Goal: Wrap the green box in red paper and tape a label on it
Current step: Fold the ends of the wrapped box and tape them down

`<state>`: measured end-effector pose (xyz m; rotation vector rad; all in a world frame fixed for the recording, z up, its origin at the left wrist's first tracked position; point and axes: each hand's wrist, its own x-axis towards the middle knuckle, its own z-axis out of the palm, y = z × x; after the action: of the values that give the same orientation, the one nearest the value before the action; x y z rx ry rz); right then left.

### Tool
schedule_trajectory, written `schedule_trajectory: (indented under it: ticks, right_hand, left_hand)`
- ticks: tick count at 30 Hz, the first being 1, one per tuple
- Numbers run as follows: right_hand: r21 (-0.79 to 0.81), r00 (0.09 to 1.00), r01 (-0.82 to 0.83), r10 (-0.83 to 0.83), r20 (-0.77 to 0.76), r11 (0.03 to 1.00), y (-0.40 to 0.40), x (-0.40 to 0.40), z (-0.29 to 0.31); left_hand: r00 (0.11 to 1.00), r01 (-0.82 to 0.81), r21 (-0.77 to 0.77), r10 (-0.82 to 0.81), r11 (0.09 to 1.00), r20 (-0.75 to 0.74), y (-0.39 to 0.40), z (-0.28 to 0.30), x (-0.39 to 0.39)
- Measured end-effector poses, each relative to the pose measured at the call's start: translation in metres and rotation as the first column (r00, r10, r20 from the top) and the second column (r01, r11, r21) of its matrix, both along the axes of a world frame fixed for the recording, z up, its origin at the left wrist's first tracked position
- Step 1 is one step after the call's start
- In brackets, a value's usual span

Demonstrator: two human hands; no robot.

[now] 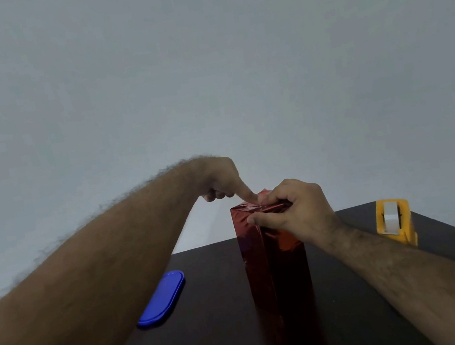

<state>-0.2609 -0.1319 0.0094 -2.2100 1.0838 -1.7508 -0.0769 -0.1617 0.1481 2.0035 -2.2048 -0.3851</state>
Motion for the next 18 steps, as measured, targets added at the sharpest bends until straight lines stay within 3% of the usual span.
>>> schedule_trajectory:
  ticks: [2,5,9,13,18]
  right_hand:
    - [0.020,1.000,0.003,-0.004,0.004,1.000,0.001,0.000,0.001]
    - [0.069,0.999,-0.009,0.013,-0.052,0.998,0.003,0.000,0.006]
    - [0.256,0.985,-0.092,0.126,-0.118,0.962,0.004,-0.018,0.030]
    - [0.264,0.921,-0.074,0.168,-0.352,0.962,-0.002,-0.032,0.049]
    - [0.318,0.930,-0.153,0.245,-0.274,0.936,0.005,-0.039,0.069]
  left_hand:
    - [0.999,-0.043,-0.019,0.043,0.999,0.030,-0.003,-0.004,0.011]
    - [0.998,-0.047,-0.082,0.043,0.996,-0.050,0.001,-0.008,0.024]
    - [0.944,0.150,-0.330,-0.235,0.932,-0.232,0.029,-0.019,0.018]
    - [0.867,0.302,-0.338,-0.404,0.891,-0.292,0.058,-0.036,0.015]
    - [0.853,0.282,-0.414,-0.424,0.865,-0.306,0.079,-0.051,0.016]
